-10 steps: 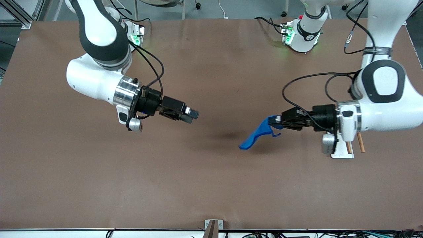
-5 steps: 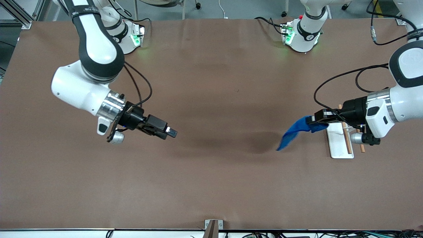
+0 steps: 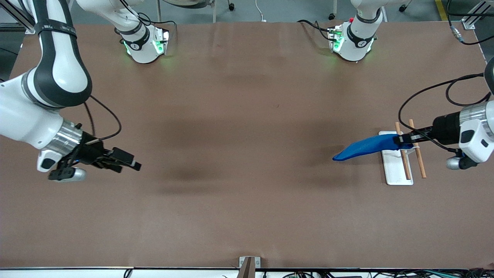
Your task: Right arm passes towel to left arm to hang
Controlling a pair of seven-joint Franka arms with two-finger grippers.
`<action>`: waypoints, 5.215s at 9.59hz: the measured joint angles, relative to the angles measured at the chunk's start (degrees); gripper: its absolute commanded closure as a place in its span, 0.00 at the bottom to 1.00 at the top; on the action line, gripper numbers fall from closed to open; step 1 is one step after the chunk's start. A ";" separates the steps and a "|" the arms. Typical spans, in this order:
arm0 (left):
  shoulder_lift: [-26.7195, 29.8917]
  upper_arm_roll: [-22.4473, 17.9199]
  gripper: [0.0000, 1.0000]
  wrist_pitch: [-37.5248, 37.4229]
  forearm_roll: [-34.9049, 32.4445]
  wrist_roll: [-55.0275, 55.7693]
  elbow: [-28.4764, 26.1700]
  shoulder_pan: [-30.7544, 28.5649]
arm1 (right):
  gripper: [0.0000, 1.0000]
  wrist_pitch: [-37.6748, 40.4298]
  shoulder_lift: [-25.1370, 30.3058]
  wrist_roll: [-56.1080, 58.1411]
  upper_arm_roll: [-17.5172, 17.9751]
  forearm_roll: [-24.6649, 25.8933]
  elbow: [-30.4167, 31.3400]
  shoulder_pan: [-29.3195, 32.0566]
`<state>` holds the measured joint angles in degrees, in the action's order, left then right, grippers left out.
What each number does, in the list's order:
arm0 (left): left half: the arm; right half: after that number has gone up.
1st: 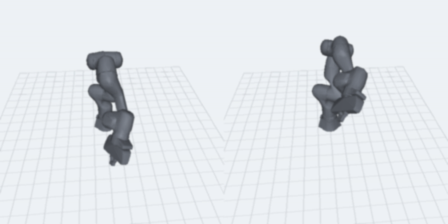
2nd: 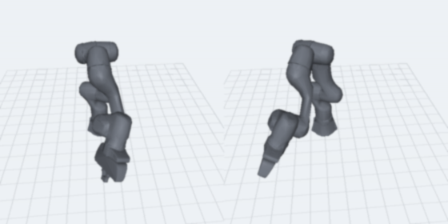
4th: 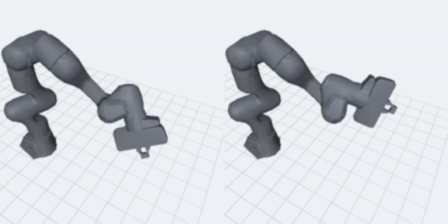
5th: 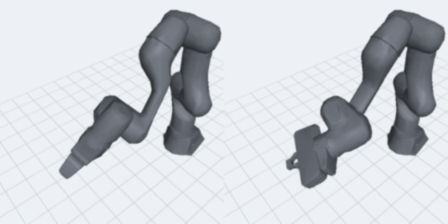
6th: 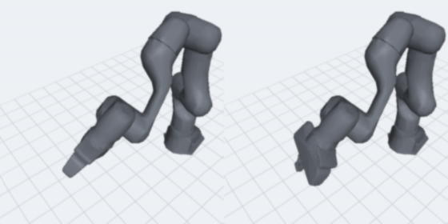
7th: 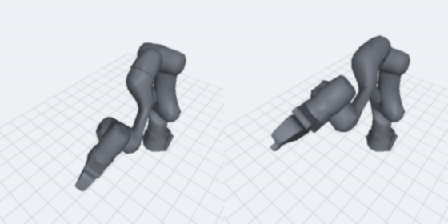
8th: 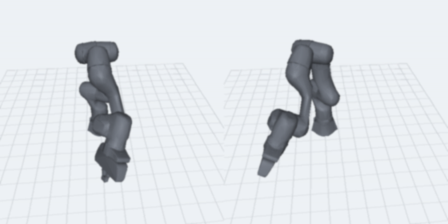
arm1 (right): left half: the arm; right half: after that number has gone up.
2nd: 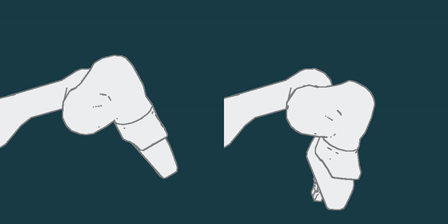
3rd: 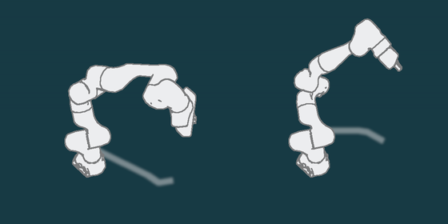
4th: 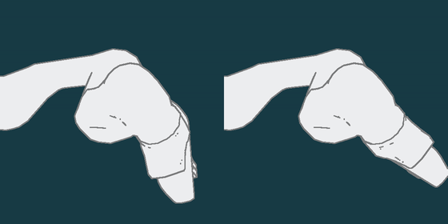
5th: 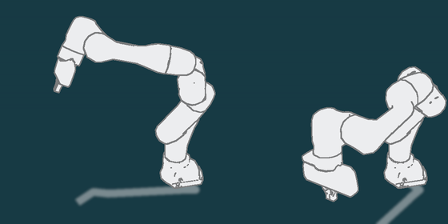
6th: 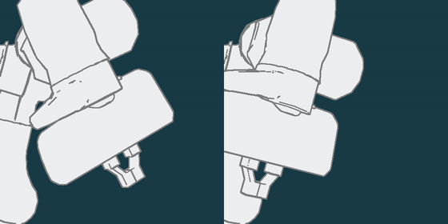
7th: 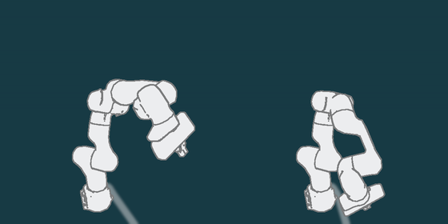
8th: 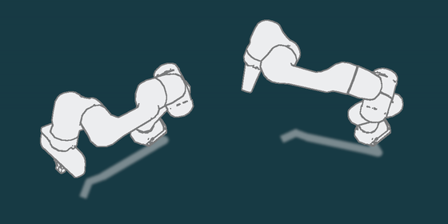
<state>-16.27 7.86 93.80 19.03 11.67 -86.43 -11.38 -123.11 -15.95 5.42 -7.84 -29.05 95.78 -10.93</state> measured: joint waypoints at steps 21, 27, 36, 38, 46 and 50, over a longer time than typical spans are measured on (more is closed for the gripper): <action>-14.09 -0.29 1.00 1.45 -18.87 -34.07 6.56 -16.62 | 0.00 30.55 16.00 -2.69 0.02 26.51 0.07 13.55; -16.37 -0.26 0.63 4.12 -20.26 -37.82 6.77 -18.24 | 0.00 33.11 17.96 -1.76 0.73 26.61 -0.89 13.54; -14.32 1.22 0.00 5.53 -20.27 -42.98 12.33 -18.21 | 0.00 33.34 18.09 -1.76 0.77 26.68 -0.93 13.54; -9.68 4.51 0.00 3.24 -20.28 -36.49 12.76 -17.63 | 0.00 33.33 18.09 -1.76 0.81 26.68 -0.93 13.53; 4.21 20.95 0.00 -8.64 -20.57 -10.48 12.73 -16.59 | 0.00 33.33 18.09 -1.76 1.07 26.68 -0.94 13.51; 9.12 14.41 0.00 -9.24 -20.56 -9.39 10.85 -6.94 | 0.00 33.32 18.09 -1.76 1.14 26.68 -0.94 13.51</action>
<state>-7.15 22.27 84.56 -1.53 2.28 -75.58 -18.32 -89.78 2.14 3.66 -6.71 -2.37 94.84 2.58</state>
